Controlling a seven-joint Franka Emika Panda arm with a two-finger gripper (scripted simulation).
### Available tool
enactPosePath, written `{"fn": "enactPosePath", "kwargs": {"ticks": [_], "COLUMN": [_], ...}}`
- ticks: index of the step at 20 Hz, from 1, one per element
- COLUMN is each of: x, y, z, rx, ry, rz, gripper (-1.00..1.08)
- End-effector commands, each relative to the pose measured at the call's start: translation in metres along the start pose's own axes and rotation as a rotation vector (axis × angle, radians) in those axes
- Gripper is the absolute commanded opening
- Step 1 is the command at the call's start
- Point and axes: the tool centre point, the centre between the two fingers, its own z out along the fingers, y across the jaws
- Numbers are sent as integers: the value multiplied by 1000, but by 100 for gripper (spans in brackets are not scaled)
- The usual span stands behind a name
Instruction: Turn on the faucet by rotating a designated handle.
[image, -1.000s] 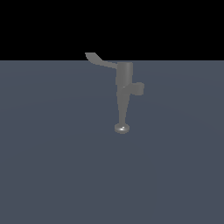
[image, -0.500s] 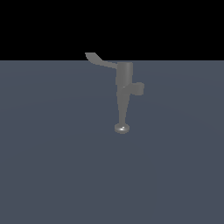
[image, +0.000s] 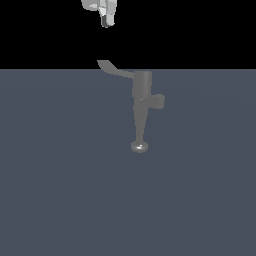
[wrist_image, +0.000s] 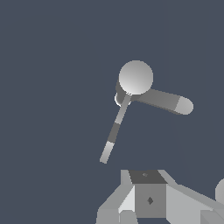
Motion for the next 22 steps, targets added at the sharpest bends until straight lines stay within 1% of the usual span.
{"fn": "enactPosePath", "kwargs": {"ticks": [1, 7, 12, 17, 22], "x": [3, 11, 14, 17, 18], "y": [-11, -34, -48, -56, -60], "z": [13, 44, 66, 80, 87], "rx": [-3, -13, -19, -24, -26], "ry": [-2, -3, -1, 1, 3], "rz": [64, 208, 300, 360, 388], "gripper": [-100, -100, -100, -100, -100]}}
